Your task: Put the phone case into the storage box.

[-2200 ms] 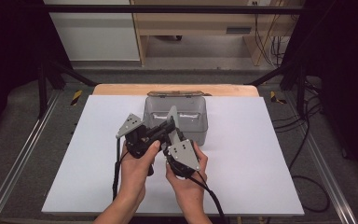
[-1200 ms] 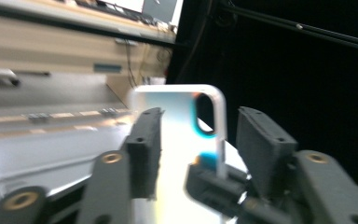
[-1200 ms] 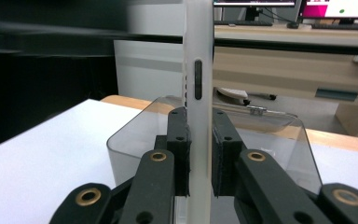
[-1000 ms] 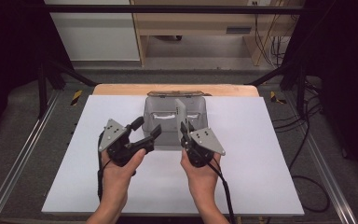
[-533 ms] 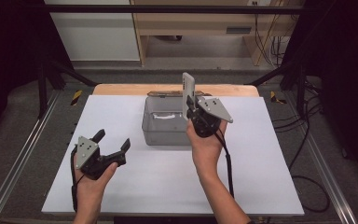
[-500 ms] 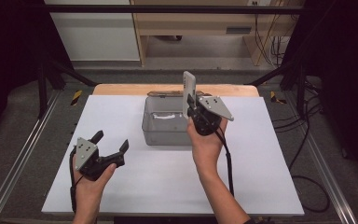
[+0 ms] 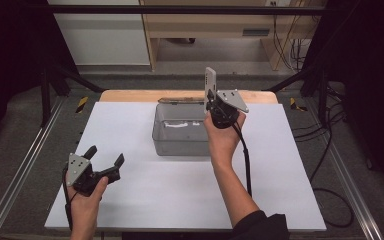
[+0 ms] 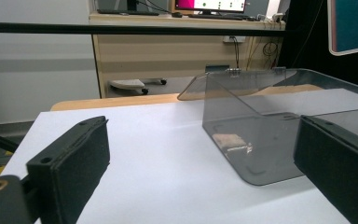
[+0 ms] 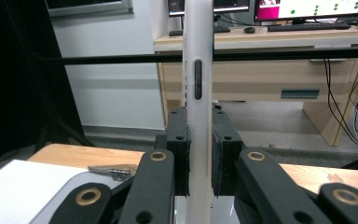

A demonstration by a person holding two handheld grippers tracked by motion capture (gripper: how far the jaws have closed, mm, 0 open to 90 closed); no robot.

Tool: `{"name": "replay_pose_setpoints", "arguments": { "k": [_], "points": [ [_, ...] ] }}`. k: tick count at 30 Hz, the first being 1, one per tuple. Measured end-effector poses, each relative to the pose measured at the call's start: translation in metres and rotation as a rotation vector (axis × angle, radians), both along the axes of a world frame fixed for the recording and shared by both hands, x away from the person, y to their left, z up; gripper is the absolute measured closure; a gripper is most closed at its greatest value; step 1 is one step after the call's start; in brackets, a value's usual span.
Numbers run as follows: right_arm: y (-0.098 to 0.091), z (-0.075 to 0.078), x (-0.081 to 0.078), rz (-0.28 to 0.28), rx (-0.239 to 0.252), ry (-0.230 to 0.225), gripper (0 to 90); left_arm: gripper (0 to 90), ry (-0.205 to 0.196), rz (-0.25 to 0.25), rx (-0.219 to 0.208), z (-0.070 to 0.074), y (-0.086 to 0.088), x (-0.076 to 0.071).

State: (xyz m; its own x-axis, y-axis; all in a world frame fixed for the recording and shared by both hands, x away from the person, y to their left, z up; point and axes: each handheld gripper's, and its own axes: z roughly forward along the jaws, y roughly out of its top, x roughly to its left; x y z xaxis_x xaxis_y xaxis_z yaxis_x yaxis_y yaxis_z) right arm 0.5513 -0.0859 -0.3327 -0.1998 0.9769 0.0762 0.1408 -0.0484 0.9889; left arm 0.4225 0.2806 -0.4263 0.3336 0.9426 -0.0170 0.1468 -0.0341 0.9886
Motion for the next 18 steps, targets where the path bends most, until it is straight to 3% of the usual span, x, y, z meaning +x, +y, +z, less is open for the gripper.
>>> {"name": "replay_pose_setpoints", "arguments": {
  "k": [5,18],
  "points": [
    [-0.002,-0.008,0.012,-0.003,-0.029,0.015,80.8,2.7,0.015,0.013,-0.005,-0.005,0.007,0.003],
    [-0.010,-0.022,0.034,-0.033,-0.018,0.053,80.8,2.8,0.023,0.015,-0.001,-0.008,0.009,0.004]
  ]
}}
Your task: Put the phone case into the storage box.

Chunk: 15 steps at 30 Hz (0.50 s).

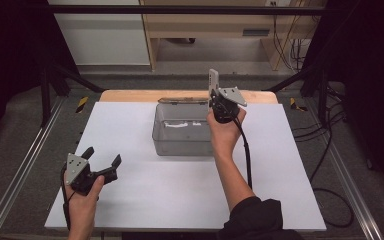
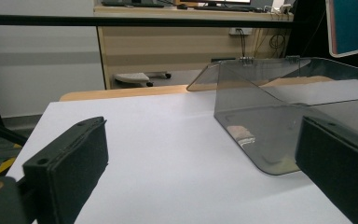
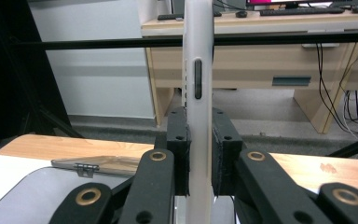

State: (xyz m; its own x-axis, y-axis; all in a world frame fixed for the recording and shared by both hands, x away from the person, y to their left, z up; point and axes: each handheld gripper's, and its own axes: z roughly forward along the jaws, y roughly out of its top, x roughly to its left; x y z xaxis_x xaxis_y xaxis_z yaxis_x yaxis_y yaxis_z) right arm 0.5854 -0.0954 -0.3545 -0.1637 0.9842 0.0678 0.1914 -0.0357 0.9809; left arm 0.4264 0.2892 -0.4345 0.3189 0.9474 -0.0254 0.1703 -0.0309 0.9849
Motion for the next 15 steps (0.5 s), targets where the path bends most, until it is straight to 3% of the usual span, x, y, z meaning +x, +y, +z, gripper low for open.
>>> {"name": "replay_pose_setpoints", "arguments": {
  "k": [8,15],
  "points": [
    [-0.003,-0.007,0.005,-0.008,-0.017,0.026,80.8,2.8,0.005,-0.003,0.004,-0.001,0.000,0.001],
    [-0.006,-0.013,0.007,-0.022,-0.035,0.083,80.8,2.8,0.003,-0.006,0.006,-0.001,0.000,0.000]
  ]
}}
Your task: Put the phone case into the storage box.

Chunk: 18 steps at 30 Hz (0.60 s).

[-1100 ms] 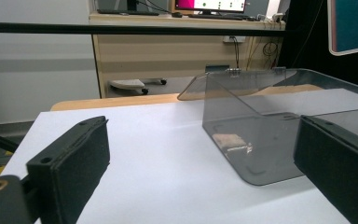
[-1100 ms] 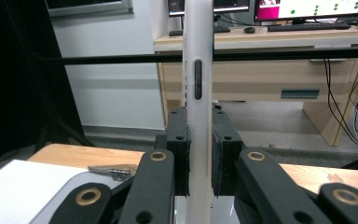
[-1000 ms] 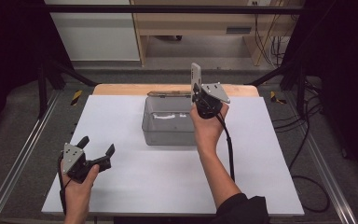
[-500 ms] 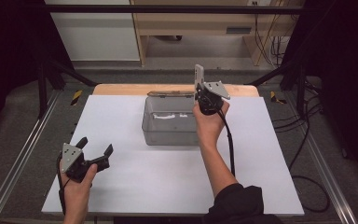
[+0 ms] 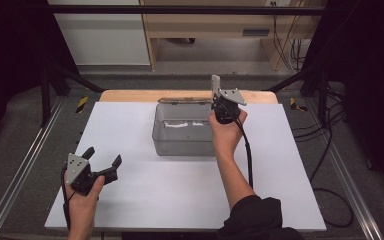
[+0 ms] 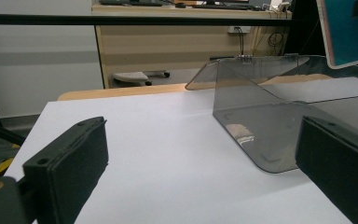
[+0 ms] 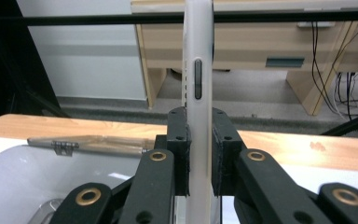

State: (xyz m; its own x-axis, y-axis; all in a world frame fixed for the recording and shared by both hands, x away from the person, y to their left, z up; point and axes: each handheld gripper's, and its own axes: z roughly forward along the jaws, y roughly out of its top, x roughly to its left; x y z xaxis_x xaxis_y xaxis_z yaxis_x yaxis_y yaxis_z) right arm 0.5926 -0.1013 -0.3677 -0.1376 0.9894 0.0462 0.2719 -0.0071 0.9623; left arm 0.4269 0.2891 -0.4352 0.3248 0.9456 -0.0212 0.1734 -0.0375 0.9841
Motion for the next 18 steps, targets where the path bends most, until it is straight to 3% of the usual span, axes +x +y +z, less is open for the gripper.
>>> {"name": "replay_pose_setpoints", "arguments": {
  "k": [9,18],
  "points": [
    [-0.004,-0.008,-0.007,0.022,0.003,0.062,80.8,2.9,0.003,0.002,0.001,0.000,0.000,0.000],
    [-0.006,-0.012,-0.021,0.047,-0.004,0.089,80.8,3.0,0.007,-0.006,0.005,0.000,-0.002,0.000]
  ]
}}
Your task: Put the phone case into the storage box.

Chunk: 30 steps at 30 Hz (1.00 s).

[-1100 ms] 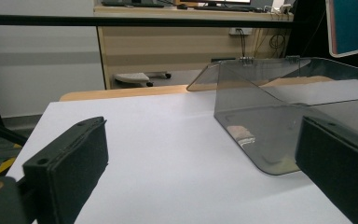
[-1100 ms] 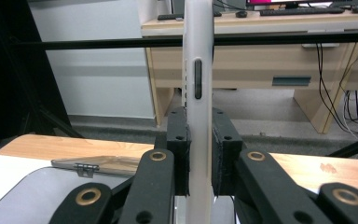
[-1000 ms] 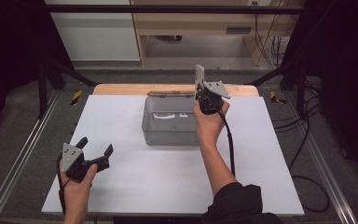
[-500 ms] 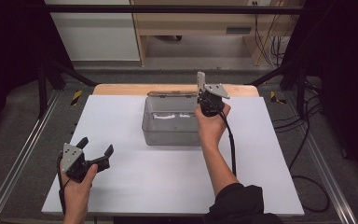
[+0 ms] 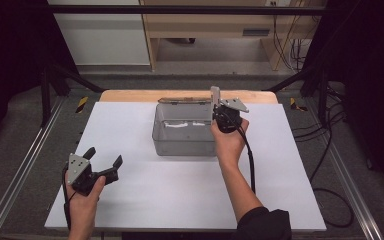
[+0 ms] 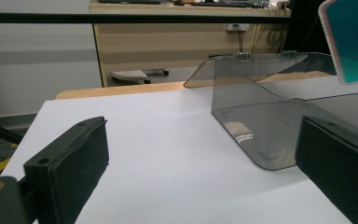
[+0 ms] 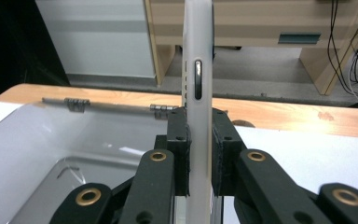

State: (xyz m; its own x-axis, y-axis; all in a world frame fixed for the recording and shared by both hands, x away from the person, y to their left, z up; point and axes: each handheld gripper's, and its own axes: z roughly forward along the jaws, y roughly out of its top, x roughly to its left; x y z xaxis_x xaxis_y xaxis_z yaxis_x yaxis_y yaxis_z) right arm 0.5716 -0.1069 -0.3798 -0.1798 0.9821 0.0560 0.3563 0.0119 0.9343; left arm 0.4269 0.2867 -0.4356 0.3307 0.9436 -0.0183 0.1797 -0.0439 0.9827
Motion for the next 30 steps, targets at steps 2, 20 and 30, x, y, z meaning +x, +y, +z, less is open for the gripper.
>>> {"name": "replay_pose_setpoints", "arguments": {
  "k": [2,20,30],
  "points": [
    [0.000,-0.001,-0.003,0.003,0.001,0.000,80.8,3.0,0.001,-0.001,0.002,0.000,0.000,0.000],
    [-0.001,-0.021,-0.007,0.010,-0.018,0.068,80.8,3.1,0.005,-0.010,0.003,-0.001,-0.003,0.000],
    [-0.001,-0.026,-0.007,0.015,-0.005,0.082,80.8,3.2,0.010,-0.013,0.009,-0.001,-0.003,0.000]
  ]
}}
